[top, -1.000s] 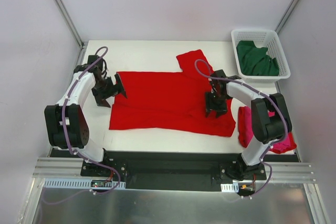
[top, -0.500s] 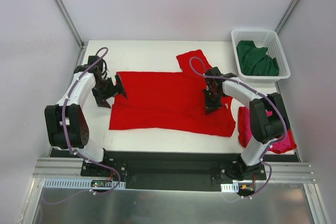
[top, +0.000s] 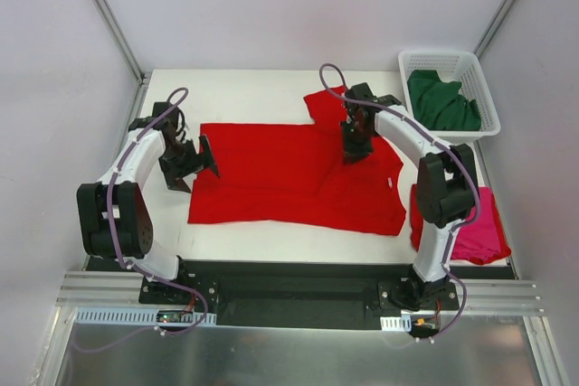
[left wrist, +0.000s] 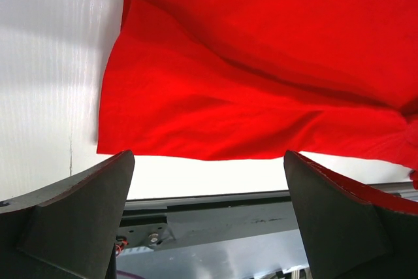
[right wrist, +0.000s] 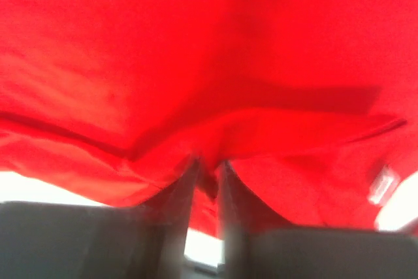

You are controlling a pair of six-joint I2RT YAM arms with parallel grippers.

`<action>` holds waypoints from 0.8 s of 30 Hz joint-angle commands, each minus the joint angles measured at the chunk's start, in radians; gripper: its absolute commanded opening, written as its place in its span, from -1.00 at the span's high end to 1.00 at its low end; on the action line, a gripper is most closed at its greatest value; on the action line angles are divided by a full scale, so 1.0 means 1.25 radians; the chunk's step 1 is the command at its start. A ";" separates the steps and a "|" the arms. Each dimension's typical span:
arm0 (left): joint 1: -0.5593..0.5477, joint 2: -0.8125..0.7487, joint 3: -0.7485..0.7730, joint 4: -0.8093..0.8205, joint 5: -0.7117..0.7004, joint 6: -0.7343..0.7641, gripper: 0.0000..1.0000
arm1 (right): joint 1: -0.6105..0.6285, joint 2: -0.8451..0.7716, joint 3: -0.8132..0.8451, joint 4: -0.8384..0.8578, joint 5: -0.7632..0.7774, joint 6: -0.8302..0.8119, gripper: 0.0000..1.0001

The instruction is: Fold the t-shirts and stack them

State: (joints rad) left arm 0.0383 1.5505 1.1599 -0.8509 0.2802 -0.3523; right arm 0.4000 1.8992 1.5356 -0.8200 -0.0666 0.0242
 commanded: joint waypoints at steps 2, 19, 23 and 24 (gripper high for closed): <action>-0.004 -0.049 -0.012 -0.009 0.018 0.016 -0.99 | 0.004 0.039 0.082 -0.059 0.020 -0.034 -0.91; -0.021 0.033 0.102 -0.024 0.045 0.051 -0.99 | 0.005 -0.241 -0.203 -0.005 -0.011 -0.033 -0.92; -0.028 0.103 0.136 -0.036 0.034 0.063 -0.98 | 0.005 -0.257 -0.226 -0.009 -0.029 -0.033 -0.92; -0.049 0.125 0.138 -0.038 0.024 0.065 -0.99 | 0.005 -0.263 -0.231 -0.012 -0.028 -0.033 -0.92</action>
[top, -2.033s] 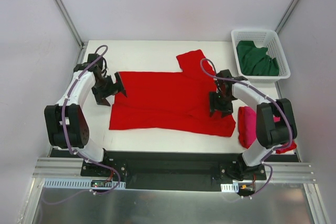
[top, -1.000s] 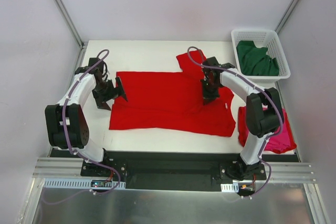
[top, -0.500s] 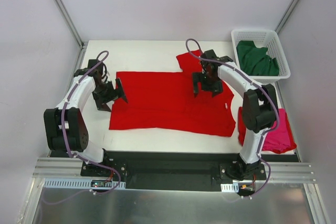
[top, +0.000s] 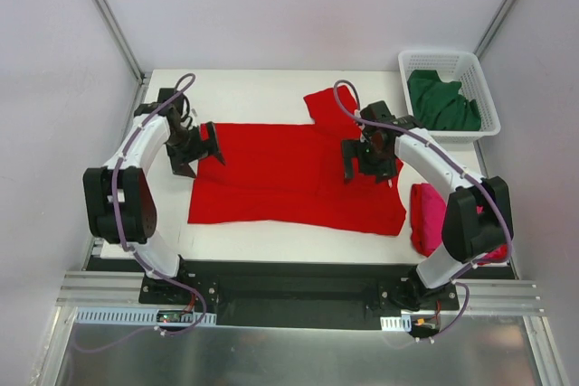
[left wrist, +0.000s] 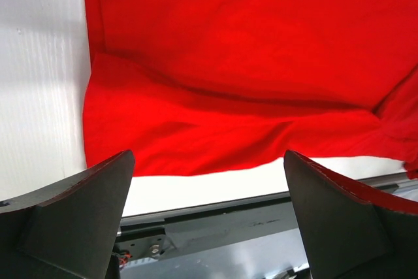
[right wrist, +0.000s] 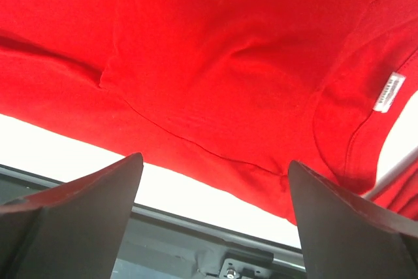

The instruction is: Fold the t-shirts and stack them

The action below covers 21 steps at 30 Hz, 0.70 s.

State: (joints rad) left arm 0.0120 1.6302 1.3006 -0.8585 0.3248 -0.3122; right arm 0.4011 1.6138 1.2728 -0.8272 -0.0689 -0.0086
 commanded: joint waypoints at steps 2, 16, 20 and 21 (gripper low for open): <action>-0.050 0.085 0.036 -0.041 -0.032 0.039 -0.99 | 0.004 -0.045 -0.036 -0.008 -0.019 -0.012 -0.92; -0.108 0.247 0.075 -0.110 -0.177 0.056 -0.86 | 0.004 -0.070 -0.073 -0.024 -0.001 -0.009 -0.92; -0.107 0.260 0.092 -0.133 -0.243 0.060 -0.79 | 0.004 -0.065 -0.076 -0.024 -0.010 -0.005 -0.92; -0.107 0.264 0.095 -0.135 -0.248 0.060 -0.73 | 0.003 -0.065 -0.076 -0.023 -0.015 -0.004 -0.92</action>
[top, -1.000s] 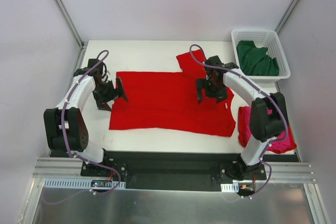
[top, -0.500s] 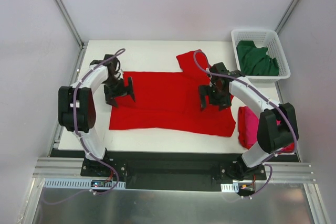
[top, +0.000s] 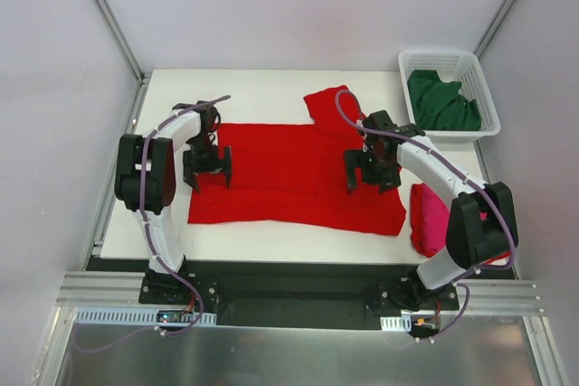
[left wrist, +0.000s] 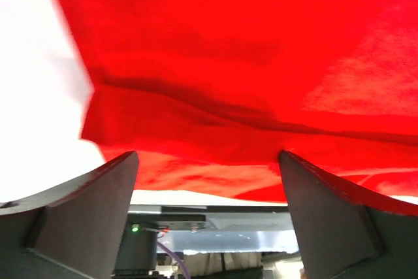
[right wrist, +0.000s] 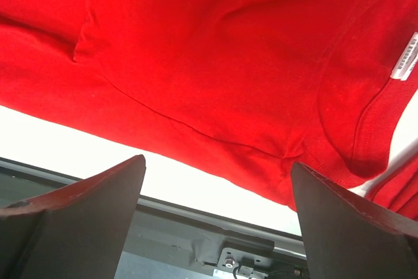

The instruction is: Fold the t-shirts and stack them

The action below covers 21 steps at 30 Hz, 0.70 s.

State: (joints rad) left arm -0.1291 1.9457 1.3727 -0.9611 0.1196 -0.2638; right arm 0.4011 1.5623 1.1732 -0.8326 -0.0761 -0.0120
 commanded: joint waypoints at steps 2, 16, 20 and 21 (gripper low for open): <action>0.006 0.019 0.038 -0.053 -0.080 0.018 -0.65 | 0.003 -0.023 0.006 -0.020 -0.010 -0.001 -0.92; 0.005 -0.053 0.192 -0.121 -0.227 -0.062 -0.58 | -0.003 -0.049 0.135 -0.076 0.056 -0.038 -0.92; 0.006 -0.105 0.288 -0.079 -0.132 -0.065 -0.99 | -0.023 0.008 0.258 -0.113 0.067 -0.052 -0.91; 0.006 -0.095 0.295 -0.046 -0.040 -0.060 -0.99 | -0.028 0.044 0.271 -0.111 0.043 -0.052 -0.92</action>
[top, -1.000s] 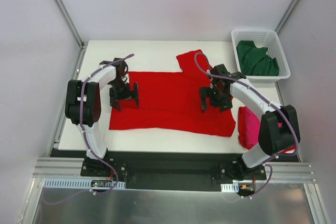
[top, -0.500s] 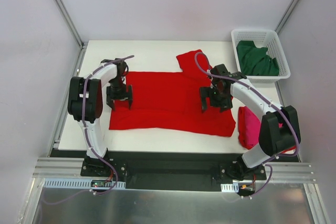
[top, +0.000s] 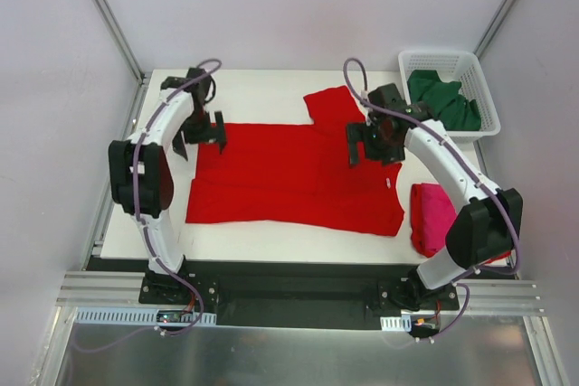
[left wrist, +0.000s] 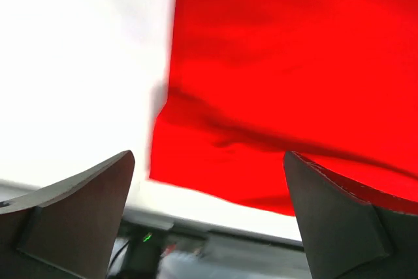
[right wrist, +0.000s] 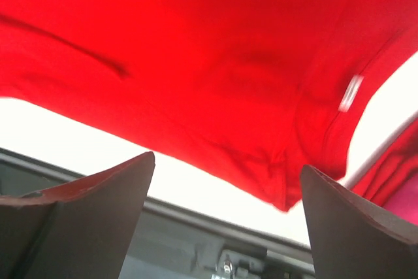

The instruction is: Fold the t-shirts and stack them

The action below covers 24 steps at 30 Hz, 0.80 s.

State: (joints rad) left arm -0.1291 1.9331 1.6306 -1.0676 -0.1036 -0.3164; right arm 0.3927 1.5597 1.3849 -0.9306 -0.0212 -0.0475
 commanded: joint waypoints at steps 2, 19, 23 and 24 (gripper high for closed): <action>0.005 -0.029 0.115 0.047 0.231 -0.025 -0.98 | -0.032 0.082 0.122 -0.020 -0.044 -0.028 -0.92; -0.202 0.130 0.158 0.018 0.111 -0.012 -0.99 | 0.062 0.236 0.080 0.032 0.011 -0.052 -0.92; -0.212 0.152 0.205 -0.027 0.047 -0.003 -0.99 | 0.070 0.270 0.139 0.011 0.056 -0.054 -0.92; -0.211 0.157 0.212 -0.043 0.029 -0.002 -0.99 | 0.071 0.280 0.146 0.008 0.055 -0.050 -0.92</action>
State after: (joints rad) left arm -0.4000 2.1105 1.8263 -1.0103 0.0807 -0.3466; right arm 0.4808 1.8896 1.4929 -0.8738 -0.0105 -0.0948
